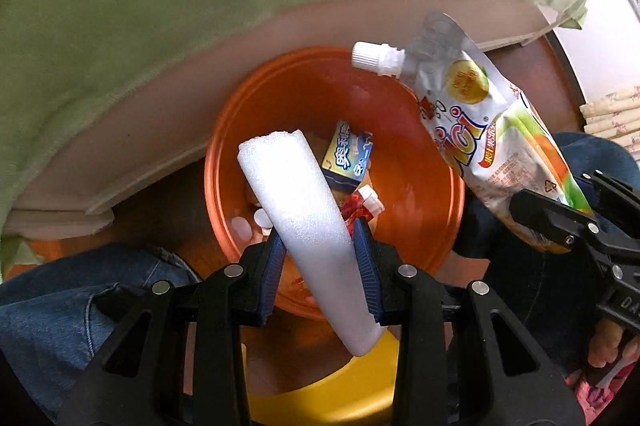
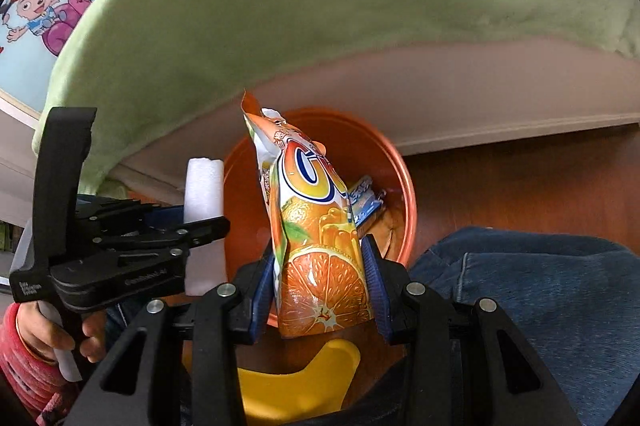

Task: Collect trash
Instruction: 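Carry tube and pouch over the orange bucket and open both tools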

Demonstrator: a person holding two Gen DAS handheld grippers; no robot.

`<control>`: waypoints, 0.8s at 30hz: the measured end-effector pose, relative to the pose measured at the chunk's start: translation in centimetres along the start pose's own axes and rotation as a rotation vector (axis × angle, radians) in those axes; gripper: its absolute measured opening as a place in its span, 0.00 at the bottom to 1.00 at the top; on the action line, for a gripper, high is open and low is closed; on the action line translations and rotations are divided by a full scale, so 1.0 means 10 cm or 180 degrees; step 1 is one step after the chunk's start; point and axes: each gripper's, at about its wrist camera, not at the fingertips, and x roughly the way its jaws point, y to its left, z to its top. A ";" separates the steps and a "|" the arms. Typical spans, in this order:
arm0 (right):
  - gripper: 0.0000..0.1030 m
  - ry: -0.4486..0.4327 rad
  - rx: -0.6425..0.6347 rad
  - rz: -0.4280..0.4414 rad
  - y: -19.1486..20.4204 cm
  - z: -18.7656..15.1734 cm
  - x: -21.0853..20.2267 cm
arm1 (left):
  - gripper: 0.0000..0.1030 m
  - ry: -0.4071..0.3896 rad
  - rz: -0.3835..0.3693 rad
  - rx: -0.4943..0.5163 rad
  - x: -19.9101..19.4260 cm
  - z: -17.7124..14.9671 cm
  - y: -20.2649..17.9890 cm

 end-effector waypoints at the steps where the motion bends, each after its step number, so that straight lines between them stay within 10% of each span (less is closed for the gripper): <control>1: 0.40 0.0021 0.0001 -0.0007 0.02 0.03 0.02 | 0.33 0.0025 0.0001 0.0005 0.04 0.00 0.00; 8: 0.40 0.0167 0.0047 -0.0016 -0.04 0.02 0.21 | 0.33 0.0116 -0.0017 -0.0075 0.11 -0.10 0.05; 13: 0.65 0.0116 0.0073 -0.0025 -0.01 0.05 0.20 | 0.69 0.0034 -0.0021 -0.0174 0.07 -0.10 0.11; 24: 0.70 0.0057 0.0212 -0.0017 -0.11 0.05 0.15 | 0.75 -0.0063 0.0002 -0.0151 0.00 -0.11 0.07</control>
